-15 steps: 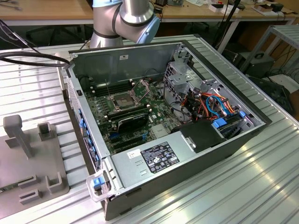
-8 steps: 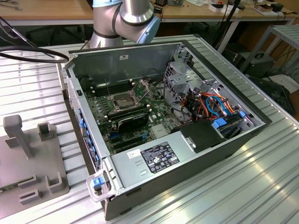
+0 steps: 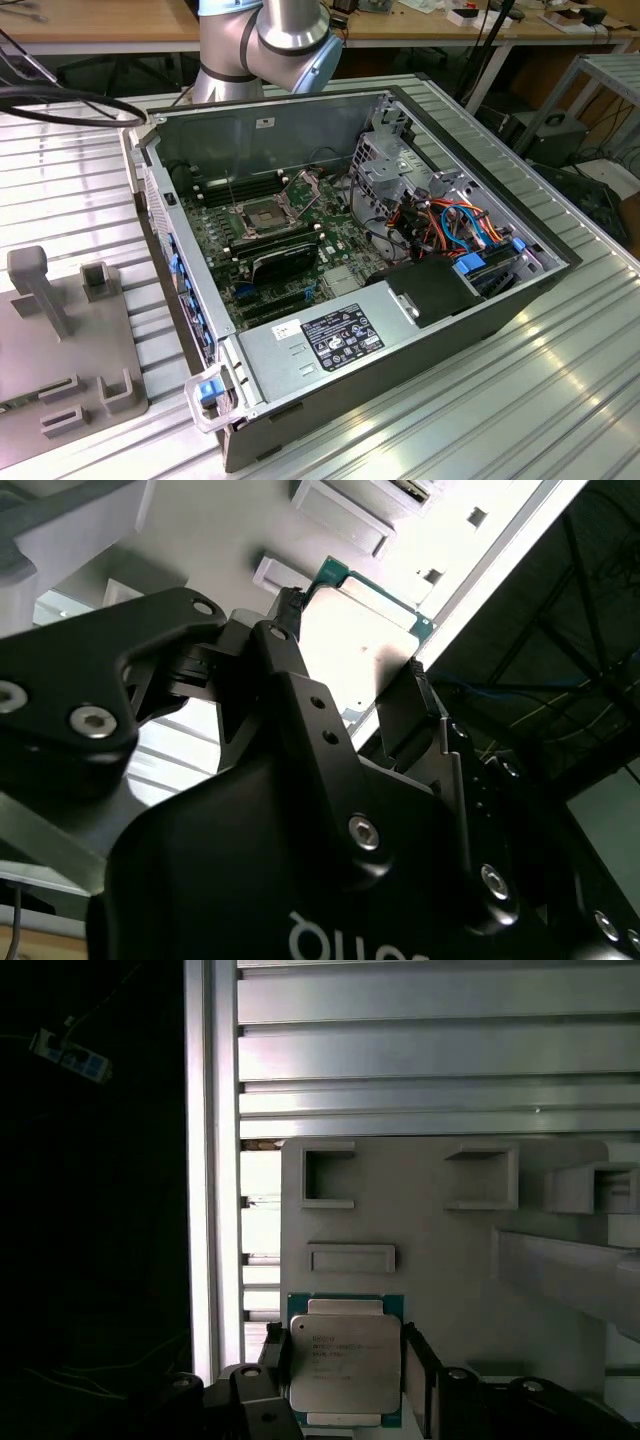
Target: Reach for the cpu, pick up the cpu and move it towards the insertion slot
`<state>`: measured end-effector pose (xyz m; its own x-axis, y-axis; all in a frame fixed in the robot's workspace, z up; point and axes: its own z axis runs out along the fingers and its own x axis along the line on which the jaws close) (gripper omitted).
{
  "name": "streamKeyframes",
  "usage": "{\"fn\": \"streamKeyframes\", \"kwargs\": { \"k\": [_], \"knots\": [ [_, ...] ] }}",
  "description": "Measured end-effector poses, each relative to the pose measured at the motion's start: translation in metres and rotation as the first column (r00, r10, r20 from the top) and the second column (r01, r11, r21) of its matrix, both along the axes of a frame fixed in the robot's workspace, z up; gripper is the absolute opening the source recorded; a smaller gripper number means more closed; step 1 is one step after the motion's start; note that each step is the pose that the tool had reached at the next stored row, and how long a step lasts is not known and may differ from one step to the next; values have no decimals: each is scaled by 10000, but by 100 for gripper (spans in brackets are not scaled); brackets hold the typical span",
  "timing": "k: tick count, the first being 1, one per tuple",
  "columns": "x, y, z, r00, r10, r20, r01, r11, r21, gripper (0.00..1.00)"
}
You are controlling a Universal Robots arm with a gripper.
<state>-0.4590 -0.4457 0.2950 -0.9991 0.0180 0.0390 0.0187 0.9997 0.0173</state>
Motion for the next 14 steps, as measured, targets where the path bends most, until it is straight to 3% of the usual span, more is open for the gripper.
{"fn": "streamKeyframes", "kwargs": {
  "k": [14],
  "knots": [
    [0, 0, 138, 10000, 0, -36, 0, 10000, 30, 55]
  ]
}}
